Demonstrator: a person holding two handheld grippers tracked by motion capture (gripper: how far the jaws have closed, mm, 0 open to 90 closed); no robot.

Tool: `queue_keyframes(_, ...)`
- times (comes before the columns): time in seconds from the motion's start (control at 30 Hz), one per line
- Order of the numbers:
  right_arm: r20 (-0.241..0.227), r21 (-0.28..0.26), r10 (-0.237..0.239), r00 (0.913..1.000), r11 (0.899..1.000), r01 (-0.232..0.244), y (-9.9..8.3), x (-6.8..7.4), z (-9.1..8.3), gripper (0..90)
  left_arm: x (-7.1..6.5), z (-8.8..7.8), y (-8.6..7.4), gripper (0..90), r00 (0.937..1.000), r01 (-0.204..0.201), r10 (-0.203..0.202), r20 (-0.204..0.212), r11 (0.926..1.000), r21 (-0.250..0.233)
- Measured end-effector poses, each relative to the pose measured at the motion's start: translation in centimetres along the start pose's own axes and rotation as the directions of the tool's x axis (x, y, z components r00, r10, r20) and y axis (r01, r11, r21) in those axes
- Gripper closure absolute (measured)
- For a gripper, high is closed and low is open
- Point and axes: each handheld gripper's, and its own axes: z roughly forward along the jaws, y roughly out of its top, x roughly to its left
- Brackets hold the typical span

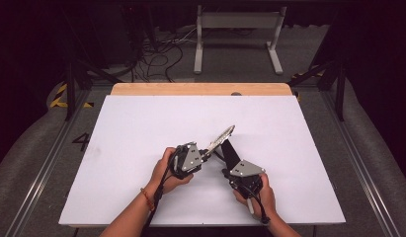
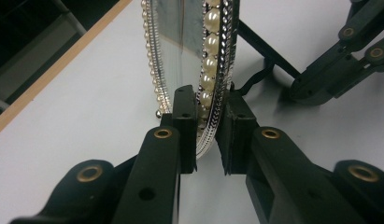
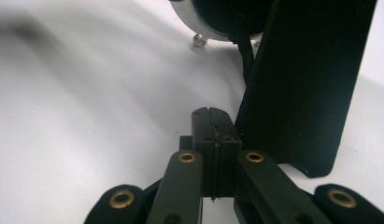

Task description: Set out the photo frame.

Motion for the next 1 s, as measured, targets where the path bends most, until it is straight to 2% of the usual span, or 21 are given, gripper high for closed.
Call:
queue_keyframes(0.23, -0.008, 0.004, 0.018, 0.9998, 1.000, -0.018, -0.1, -0.6, 0.0, 90.0, -0.1, 0.0, 0.2, 79.2, 0.9995, -0.031, 0.031, 0.001, 0.9995, 0.005)
queue_keyframes(0.53, -0.010, 0.018, 0.030, 0.9995, 0.999, -0.030, -0.2, -1.2, -0.2, 90.0, -0.4, -0.1, 0.5, 78.0, 0.9995, -0.028, 0.028, 0.015, 0.9994, 0.020)
queue_keyframes(0.57, -0.008, 0.018, 0.034, 0.9994, 0.999, -0.034, -0.2, -1.3, -0.2, 90.0, -0.5, 0.0, 0.6, 77.8, 0.9992, -0.037, 0.037, 0.017, 0.9992, 0.018)
queue_keyframes(0.7, -0.006, 0.019, 0.038, 0.9993, 0.999, -0.037, -0.2, -1.4, -0.3, 89.9, -0.6, 0.0, 0.7, 77.5, 0.9994, -0.020, 0.020, 0.028, 0.9997, 0.016)
queue_keyframes(0.8, -0.005, 0.017, 0.037, 0.9993, 0.999, -0.037, -0.1, -1.3, -0.5, 85.9, -0.5, 0.0, 0.7, 77.2, 0.9995, -0.011, 0.011, 0.031, 0.9999, 0.012)
queue_keyframes(0.93, -0.004, -0.005, 0.033, 0.9995, 0.999, -0.033, 0.2, -1.2, -1.1, 82.7, -0.4, 0.0, 0.6, 76.5, 0.9990, 0.004, -0.004, 0.044, 1.0000, 0.003)
queue_keyframes(1.0, 0.002, -0.026, 0.024, 0.9997, 0.999, -0.024, 0.8, -1.1, -2.0, 81.8, -0.4, 0.0, 0.5, 74.0, 0.9987, 0.013, -0.013, 0.048, 0.9999, 0.010)
